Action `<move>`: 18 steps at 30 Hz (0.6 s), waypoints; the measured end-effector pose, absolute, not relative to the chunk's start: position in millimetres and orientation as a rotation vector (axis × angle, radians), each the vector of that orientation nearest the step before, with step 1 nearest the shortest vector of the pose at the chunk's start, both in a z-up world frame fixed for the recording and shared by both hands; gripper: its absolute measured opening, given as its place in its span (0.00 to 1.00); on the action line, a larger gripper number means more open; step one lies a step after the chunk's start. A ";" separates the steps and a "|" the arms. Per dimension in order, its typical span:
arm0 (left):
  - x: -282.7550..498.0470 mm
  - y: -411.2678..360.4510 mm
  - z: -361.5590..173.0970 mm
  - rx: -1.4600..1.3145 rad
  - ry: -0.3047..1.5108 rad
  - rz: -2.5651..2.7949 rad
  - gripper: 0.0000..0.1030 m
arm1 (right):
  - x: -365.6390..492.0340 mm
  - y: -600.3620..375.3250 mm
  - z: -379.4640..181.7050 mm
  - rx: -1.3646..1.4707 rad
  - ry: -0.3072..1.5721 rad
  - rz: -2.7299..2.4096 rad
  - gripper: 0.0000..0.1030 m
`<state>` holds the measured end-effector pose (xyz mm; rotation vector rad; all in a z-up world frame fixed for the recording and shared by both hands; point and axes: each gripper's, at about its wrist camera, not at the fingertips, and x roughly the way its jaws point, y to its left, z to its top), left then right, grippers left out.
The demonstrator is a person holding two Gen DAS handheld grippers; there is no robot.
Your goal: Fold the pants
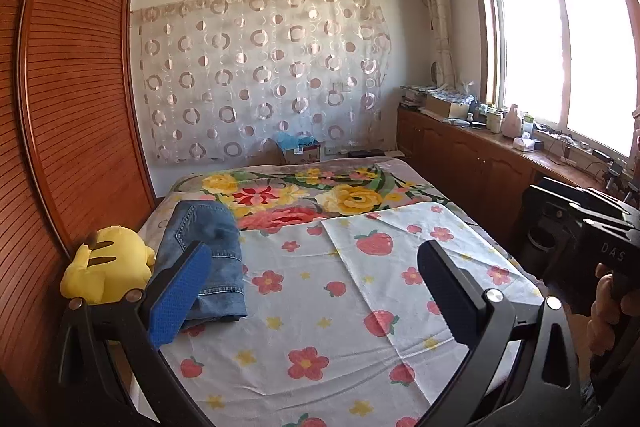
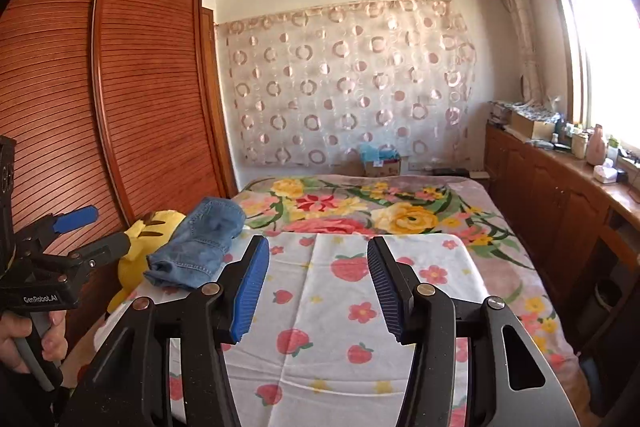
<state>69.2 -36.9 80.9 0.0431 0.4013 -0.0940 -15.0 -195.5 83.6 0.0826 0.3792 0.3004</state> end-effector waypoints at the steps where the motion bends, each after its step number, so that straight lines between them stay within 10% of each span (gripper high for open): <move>1: 68.0 -36.8 80.5 0.041 0.400 -0.082 1.00 | -18.6 -194.6 83.0 0.079 0.377 0.296 0.51; 18: 66.2 -35.2 70.2 0.002 0.443 -0.056 1.00 | -26.8 -184.8 76.1 0.090 0.382 0.274 0.52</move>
